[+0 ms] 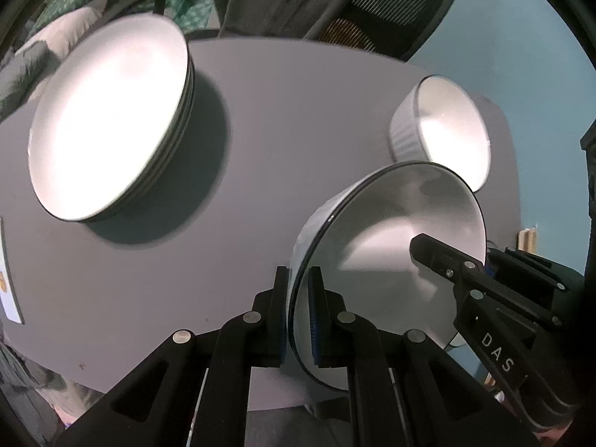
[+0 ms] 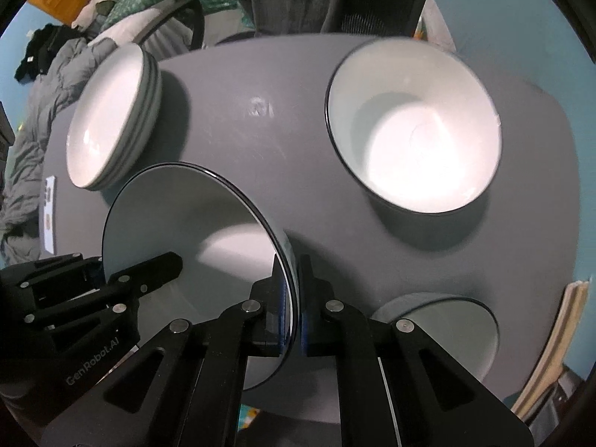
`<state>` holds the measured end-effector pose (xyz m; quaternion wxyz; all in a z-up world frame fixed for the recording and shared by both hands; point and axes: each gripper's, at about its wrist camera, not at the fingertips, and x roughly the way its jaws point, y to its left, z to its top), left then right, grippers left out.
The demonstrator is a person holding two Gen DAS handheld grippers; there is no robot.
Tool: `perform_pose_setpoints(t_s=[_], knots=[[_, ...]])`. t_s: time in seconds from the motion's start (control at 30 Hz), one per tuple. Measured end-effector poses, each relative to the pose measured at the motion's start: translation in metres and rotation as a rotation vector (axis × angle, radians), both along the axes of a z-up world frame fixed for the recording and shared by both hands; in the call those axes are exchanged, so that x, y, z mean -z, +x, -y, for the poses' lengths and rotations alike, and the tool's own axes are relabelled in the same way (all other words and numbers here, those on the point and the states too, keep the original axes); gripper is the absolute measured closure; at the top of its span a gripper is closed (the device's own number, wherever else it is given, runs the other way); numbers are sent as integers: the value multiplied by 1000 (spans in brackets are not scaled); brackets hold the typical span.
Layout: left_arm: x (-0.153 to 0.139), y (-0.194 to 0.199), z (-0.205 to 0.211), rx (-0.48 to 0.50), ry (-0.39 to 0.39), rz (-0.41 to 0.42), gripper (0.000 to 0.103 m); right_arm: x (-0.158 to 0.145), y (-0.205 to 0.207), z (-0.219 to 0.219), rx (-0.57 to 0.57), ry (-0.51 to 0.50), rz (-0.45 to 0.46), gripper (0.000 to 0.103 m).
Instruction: Organize plates and bowls
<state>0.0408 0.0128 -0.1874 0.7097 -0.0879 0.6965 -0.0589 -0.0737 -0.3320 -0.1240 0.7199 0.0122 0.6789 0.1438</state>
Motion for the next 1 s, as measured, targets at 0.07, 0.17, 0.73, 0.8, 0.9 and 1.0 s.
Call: perform_pose_setpoints(t_s=[0.07,0.17,0.73,0.8,0.9,1.0], knots=[[-11,2,0,16,-3,20,94,-5,-2,1,8,2,12,97],[-26,5,0,38,-6,47,94,-22,-4,8,22,4,40,97],[-51,76,65,170,-8,136,94,-42,26,37,135,-22,95,97],[-45,83,74,184,6,130,94,-38,34,45,146,-24,83,97],[-34,91,83,197,21,112,94,-30,45,53,153,-37,68,97],[-24,98,89,206,31,93,94,-20,54,60,152,-43,52,97]])
